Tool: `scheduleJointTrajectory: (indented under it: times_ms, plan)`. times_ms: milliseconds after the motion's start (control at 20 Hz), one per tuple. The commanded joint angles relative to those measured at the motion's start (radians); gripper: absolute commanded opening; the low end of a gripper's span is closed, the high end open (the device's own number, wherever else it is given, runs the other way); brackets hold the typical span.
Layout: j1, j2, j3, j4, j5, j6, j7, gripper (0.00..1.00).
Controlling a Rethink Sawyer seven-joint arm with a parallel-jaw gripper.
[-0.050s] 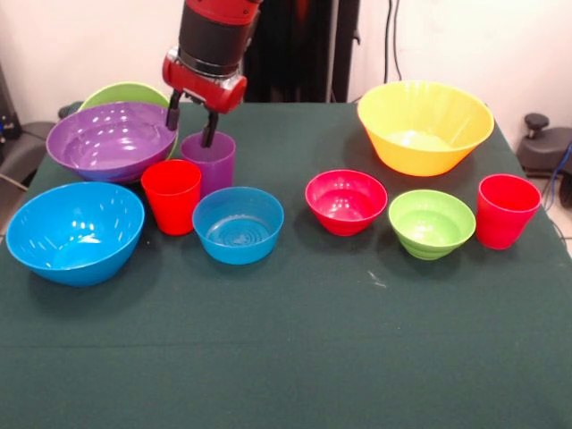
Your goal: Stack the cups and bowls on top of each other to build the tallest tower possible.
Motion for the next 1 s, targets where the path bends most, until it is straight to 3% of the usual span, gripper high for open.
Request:
scheduleJointTrajectory:
  times_ms: [50, 1000]
  plan:
    - [0.047, 0.058, 0.004, -0.069, -0.069, 0.043, -0.014, 1.0]
    - [-0.001, 0.152, 0.053, -0.08, -0.072, -0.08, -0.016, 1.0]
